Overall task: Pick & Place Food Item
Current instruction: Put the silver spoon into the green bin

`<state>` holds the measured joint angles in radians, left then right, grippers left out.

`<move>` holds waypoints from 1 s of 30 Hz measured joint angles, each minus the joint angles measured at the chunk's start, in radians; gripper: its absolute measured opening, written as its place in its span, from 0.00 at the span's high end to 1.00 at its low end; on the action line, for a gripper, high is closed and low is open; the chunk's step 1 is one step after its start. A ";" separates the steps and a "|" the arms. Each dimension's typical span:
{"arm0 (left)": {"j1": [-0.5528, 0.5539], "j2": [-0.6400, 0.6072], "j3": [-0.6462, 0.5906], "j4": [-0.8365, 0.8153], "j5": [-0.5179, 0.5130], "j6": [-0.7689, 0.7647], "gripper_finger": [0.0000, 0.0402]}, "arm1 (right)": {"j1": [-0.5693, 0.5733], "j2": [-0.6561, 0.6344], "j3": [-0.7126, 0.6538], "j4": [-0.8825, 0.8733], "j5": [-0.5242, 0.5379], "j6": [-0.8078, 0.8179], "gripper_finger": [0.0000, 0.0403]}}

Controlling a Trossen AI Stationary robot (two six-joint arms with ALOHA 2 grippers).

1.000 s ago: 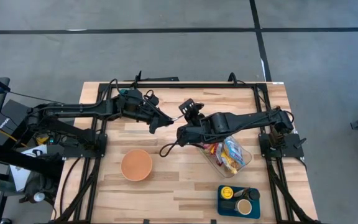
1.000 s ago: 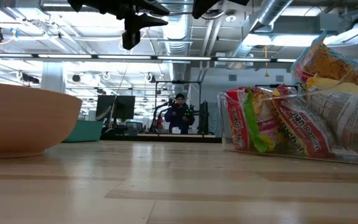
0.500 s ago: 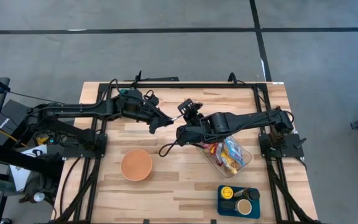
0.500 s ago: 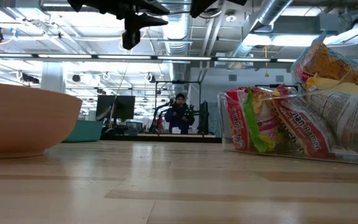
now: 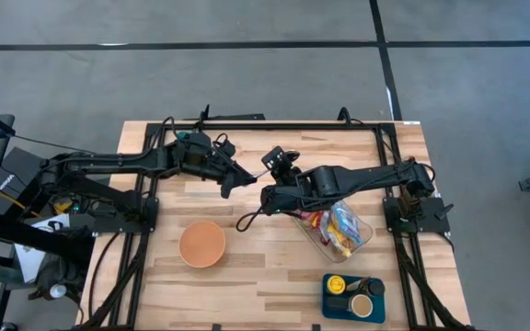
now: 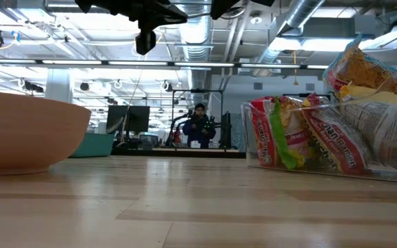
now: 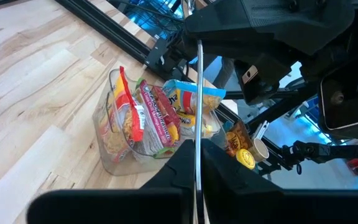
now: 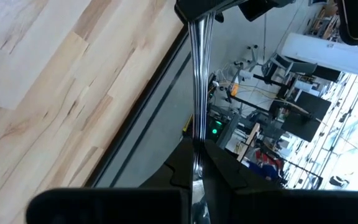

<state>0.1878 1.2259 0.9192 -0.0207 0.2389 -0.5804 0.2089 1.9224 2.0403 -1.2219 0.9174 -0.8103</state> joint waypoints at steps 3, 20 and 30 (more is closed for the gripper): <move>0.000 0.000 0.000 0.000 0.000 0.000 0.97 | 0.000 0.000 0.000 0.000 0.000 -0.001 0.97; 0.001 0.000 0.000 -0.003 -0.010 -0.004 0.99 | 0.002 0.000 0.000 0.034 -0.003 -0.003 0.79; 0.012 0.000 0.000 -0.003 -0.012 -0.005 0.99 | 0.006 0.000 0.000 0.034 0.000 0.057 0.69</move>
<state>0.1993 1.2259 0.9191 -0.0235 0.2268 -0.5849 0.2145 1.9224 2.0407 -1.1877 0.9176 -0.7534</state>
